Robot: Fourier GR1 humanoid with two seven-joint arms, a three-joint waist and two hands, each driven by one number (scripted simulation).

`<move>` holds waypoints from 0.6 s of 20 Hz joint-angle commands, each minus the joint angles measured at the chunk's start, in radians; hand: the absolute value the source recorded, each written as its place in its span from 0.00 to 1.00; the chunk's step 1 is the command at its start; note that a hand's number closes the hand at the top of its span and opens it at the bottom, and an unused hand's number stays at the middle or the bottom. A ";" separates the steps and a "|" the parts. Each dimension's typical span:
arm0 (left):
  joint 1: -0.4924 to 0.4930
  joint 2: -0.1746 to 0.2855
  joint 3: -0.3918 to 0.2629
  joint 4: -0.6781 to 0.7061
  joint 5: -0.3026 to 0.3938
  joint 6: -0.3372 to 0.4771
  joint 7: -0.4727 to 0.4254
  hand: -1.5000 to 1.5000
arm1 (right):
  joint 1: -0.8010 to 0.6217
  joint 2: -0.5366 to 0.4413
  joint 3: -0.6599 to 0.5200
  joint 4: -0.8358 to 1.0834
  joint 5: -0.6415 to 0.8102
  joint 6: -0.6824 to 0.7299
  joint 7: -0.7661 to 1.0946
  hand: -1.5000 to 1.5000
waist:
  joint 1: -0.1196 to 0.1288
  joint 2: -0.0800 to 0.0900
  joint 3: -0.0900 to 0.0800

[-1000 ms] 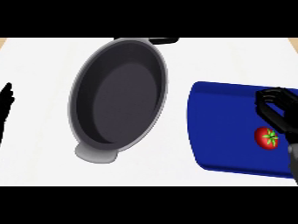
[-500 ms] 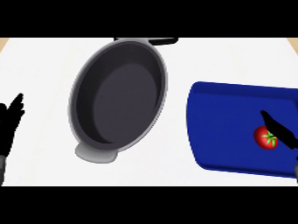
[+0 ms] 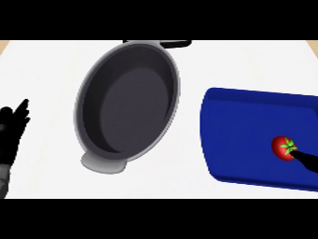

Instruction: Pick the tomato from the tray and place it in the pot

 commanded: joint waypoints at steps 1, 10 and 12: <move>-0.010 0.006 -0.007 -0.020 -0.012 0.004 0.037 0.50 | -0.003 -0.163 0.016 -0.118 -0.004 0.198 0.261 0.00 | 0.010 0.001 0.001; -0.002 -0.007 -0.011 -0.047 -0.026 -0.005 0.053 0.50 | -0.116 -0.224 0.060 -0.400 -0.166 0.462 0.691 0.00 | 0.026 0.006 0.009; -0.010 -0.002 0.002 -0.052 -0.022 -0.008 0.062 0.50 | -0.163 -0.223 0.059 -0.395 -0.187 0.489 0.757 0.00 | 0.033 0.007 0.009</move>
